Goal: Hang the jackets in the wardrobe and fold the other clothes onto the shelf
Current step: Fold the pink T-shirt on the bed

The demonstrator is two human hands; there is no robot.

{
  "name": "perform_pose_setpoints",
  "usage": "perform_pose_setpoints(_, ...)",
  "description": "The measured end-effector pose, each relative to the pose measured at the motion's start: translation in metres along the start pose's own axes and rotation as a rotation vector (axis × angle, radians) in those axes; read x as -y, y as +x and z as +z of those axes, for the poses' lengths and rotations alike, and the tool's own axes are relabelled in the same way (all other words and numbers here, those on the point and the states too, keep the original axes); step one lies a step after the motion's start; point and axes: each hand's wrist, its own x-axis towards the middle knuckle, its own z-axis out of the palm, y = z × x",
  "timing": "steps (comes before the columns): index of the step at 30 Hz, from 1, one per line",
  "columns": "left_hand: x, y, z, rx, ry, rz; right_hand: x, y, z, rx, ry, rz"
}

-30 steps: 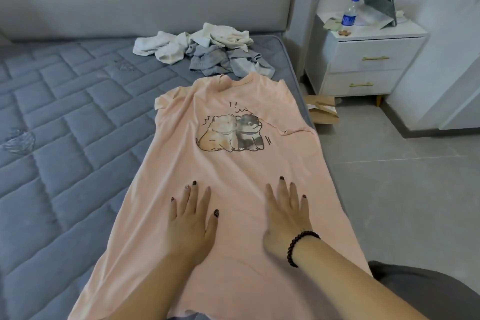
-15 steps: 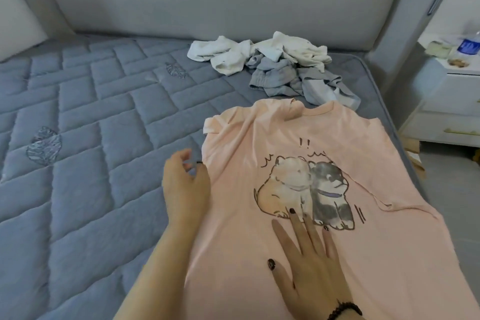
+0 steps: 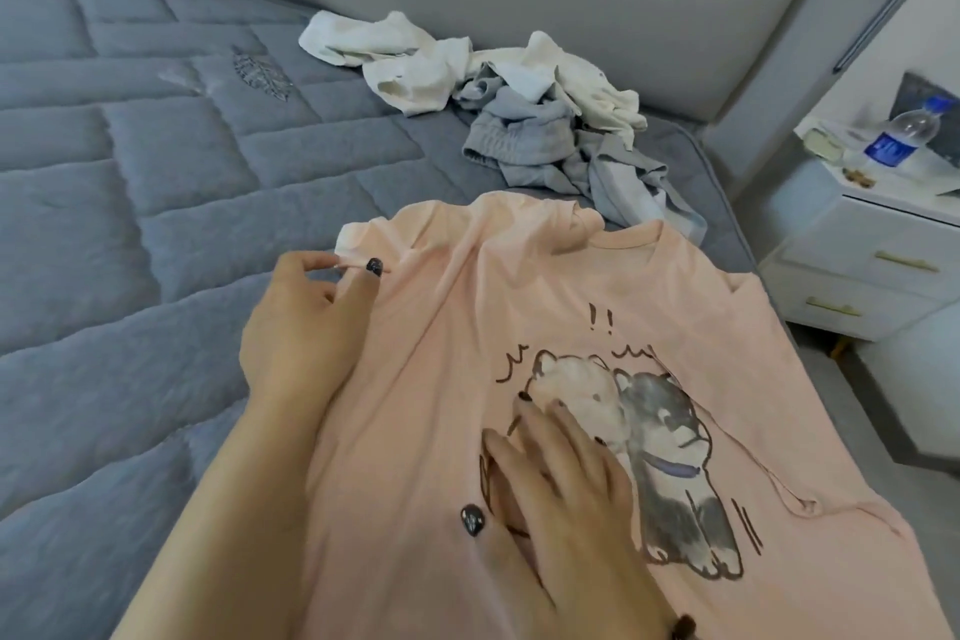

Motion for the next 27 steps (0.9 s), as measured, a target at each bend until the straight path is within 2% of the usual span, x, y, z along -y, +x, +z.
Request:
perform_pose_setpoints(3,0.003,0.005,-0.004,0.138,-0.207,-0.026,0.003,0.085,-0.010,-0.009,0.257,-0.067)
perform_pose_setpoints(5,0.004,0.009,-0.008,0.230,-0.306,-0.038,0.001,0.139,-0.014,-0.108,0.382,-0.010)
perform_pose_setpoints(8,0.004,0.012,-0.014,0.289,-0.399,-0.048,0.005,0.221,-0.024,-0.111,0.293,0.037)
perform_pose_setpoints(10,0.006,0.014,-0.015,0.271,-0.466,-0.033,0.008,0.267,-0.027,0.038,0.149,0.029)
perform_pose_setpoints(13,0.007,0.017,-0.015,0.233,-0.575,-0.019,0.025,0.304,-0.035,0.419,0.140,0.000)
perform_pose_setpoints(15,0.008,0.019,-0.017,0.142,-0.584,0.036,0.038,0.312,-0.041,0.646,0.132,-0.013)
perform_pose_setpoints(17,0.009,0.020,-0.018,0.033,-0.577,0.110,0.045,0.316,-0.047,0.758,0.015,-0.087)
perform_pose_setpoints(18,0.009,0.019,-0.019,-0.022,-0.589,0.127,0.049,0.317,-0.049,0.727,-0.019,-0.138)
perform_pose_setpoints(19,0.009,0.019,-0.020,-0.086,-0.605,0.126,0.051,0.320,-0.050,0.613,0.010,-0.188)
perform_pose_setpoints(21,0.011,0.021,-0.025,-0.220,-0.621,0.068,0.056,0.329,-0.051,0.255,0.251,-0.215)
perform_pose_setpoints(22,0.011,0.022,-0.028,-0.264,-0.600,0.014,0.059,0.333,-0.051,0.123,0.371,-0.214)
perform_pose_setpoints(23,0.012,0.023,-0.031,-0.268,-0.549,-0.050,0.063,0.337,-0.050,0.079,0.422,-0.206)
perform_pose_setpoints(24,0.012,0.024,-0.033,-0.225,-0.474,-0.109,0.066,0.339,-0.047,0.125,0.413,-0.196)
perform_pose_setpoints(27,0.012,0.025,-0.034,-0.033,-0.334,-0.207,0.075,0.339,-0.031,0.487,0.269,-0.183)
